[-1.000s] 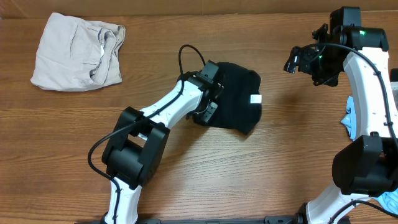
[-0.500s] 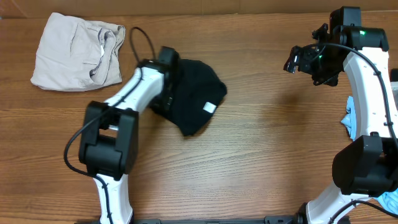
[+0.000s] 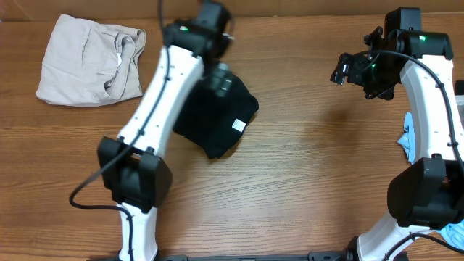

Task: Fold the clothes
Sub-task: 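Lift the black bundle with the left gripper and carry it leftward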

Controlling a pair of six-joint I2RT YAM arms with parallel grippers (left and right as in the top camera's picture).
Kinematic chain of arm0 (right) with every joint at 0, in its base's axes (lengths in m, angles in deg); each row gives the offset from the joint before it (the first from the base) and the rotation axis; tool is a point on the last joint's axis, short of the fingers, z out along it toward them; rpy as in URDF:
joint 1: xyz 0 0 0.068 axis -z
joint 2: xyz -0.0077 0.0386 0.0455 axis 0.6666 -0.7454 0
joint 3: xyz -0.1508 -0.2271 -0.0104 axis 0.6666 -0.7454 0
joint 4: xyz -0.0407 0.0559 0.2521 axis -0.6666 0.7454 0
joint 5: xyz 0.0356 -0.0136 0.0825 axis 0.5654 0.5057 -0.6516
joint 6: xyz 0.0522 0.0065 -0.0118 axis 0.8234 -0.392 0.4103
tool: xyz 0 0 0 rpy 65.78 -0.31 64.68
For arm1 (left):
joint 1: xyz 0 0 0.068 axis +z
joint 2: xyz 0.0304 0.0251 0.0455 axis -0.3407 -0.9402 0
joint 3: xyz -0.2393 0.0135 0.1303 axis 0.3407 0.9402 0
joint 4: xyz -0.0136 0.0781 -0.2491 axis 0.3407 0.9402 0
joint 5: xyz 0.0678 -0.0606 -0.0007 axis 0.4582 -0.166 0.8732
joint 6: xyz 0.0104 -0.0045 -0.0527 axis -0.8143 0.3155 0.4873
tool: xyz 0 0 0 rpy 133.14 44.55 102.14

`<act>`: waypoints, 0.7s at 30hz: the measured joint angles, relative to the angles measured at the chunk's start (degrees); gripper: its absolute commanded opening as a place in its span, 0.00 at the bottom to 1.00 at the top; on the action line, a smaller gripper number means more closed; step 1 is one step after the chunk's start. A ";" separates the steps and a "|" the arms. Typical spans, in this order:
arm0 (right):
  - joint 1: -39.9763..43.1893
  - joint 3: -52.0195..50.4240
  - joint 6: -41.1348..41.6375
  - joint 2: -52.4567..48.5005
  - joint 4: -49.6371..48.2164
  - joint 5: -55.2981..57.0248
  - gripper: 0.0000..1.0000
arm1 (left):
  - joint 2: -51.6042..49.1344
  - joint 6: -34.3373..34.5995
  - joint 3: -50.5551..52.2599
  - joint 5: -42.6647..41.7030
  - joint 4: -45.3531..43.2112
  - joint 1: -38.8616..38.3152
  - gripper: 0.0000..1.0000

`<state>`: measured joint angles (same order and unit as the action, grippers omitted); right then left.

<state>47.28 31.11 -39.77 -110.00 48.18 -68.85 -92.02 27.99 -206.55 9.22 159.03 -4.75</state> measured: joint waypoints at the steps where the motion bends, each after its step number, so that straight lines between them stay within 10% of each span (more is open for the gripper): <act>1: 0.00 0.00 -0.02 0.00 0.02 -0.02 1.00 | 0.02 -0.35 0.04 -1.03 0.44 -1.53 1.00; 21: 0.00 0.00 -0.24 0.00 0.57 0.00 1.00 | -0.31 2.14 27.76 0.70 -19.91 -10.54 1.00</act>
<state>47.28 31.11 -40.01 -110.00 48.75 -68.85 -92.33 30.14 -178.79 9.92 139.11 -15.28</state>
